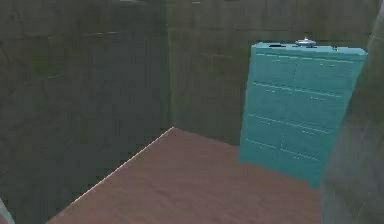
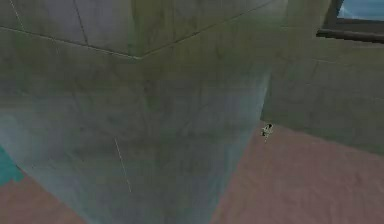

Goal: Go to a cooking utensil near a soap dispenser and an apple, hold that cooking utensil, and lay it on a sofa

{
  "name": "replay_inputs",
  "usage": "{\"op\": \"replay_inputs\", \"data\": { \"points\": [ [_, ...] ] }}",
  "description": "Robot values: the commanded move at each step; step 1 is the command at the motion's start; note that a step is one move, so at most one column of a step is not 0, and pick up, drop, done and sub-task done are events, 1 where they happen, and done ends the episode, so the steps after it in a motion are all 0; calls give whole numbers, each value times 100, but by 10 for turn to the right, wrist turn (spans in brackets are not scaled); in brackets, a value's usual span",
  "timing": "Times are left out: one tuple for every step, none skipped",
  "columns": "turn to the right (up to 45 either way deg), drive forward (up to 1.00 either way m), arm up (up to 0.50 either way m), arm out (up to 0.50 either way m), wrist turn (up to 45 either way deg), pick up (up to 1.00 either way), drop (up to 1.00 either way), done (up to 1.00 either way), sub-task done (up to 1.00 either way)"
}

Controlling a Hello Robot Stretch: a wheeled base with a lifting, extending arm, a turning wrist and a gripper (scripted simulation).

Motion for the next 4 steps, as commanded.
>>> {"op": "replay_inputs", "data": {
  "points": [
    [-450, 0, 0, 0, 0, 0, 0, 0, 0],
    [-300, 0, 0, 0, 0, 0, 0, 0, 0],
    [0, 100, 0, 0, 0, 0, 0, 0, 0],
    [0, 70, 0, 0, 0, 0, 0, 0, 0]
  ]
}}
